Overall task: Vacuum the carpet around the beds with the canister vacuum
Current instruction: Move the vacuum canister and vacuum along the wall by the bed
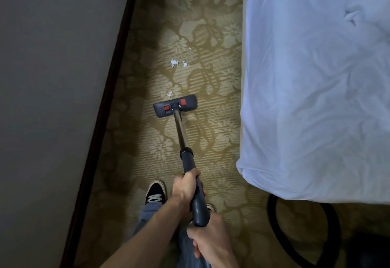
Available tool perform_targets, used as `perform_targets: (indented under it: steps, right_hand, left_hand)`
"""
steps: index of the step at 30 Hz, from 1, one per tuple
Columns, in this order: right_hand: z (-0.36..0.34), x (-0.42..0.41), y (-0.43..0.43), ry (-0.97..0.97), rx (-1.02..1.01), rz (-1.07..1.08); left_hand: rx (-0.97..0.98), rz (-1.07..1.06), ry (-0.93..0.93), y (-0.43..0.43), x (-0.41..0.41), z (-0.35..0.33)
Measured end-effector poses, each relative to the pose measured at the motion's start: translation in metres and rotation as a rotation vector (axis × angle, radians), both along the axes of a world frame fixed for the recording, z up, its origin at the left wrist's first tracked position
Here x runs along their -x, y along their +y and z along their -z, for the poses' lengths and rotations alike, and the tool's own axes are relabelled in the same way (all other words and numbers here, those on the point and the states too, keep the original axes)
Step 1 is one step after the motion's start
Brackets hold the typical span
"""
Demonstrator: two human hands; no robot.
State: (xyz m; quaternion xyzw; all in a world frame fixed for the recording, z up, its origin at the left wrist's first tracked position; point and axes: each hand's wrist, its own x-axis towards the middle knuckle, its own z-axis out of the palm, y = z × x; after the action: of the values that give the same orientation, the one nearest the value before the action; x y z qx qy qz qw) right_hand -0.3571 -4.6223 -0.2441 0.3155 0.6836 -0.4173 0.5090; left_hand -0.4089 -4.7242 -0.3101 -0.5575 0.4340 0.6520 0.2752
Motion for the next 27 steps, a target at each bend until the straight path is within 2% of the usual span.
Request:
perform_targets:
  steps: [8,11,16,18,23,27]
  right_hand:
    - [0.017,0.022,-0.015,-0.002,0.038,0.075]
    - [0.026,0.027,-0.028,-0.012,-0.034,0.058]
    - [0.043,0.043,-0.058,-0.006,0.013,-0.214]
    - [0.043,0.067,-0.079,0.018,0.019,-0.179]
    - [0.043,0.147,-0.146,0.05,-0.041,0.142]
    - [0.042,0.202,-0.175,0.09,-0.018,0.228]
  left_hand:
    - [0.076,0.044,0.034,-0.011,0.032,0.009]
    - [0.083,0.055,0.048,-0.022,0.038,0.016]
    - [0.123,0.101,0.046,-0.047,0.052,0.016]
    - [0.122,0.128,0.062,-0.068,0.078,0.018]
    - [0.147,0.165,0.1,-0.132,0.171,0.02]
    - [0.113,0.17,0.113,-0.159,0.23,0.028]
